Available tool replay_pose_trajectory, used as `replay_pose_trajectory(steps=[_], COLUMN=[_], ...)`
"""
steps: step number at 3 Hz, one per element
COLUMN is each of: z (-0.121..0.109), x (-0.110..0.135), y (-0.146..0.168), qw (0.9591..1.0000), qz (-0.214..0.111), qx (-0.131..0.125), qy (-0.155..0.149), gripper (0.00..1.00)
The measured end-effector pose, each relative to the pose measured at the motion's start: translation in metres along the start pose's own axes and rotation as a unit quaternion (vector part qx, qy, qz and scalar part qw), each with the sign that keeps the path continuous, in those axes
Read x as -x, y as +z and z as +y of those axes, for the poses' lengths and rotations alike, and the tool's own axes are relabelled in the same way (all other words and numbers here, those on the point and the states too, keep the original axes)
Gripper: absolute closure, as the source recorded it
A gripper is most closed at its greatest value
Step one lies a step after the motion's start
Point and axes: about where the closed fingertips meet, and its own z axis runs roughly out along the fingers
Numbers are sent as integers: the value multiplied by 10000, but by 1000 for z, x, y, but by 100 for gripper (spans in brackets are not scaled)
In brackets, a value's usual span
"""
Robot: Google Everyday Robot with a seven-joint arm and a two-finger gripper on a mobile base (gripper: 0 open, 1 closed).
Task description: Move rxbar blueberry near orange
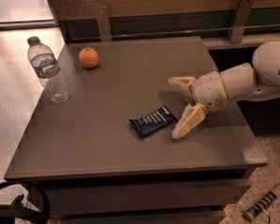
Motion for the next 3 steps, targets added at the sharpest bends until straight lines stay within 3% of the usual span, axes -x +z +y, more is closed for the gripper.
replay_pose_trajectory(steps=[3], z=[36], x=[-4], y=[33], qw=[9996], qz=[91], qx=[156], qy=[209], gripper=[0])
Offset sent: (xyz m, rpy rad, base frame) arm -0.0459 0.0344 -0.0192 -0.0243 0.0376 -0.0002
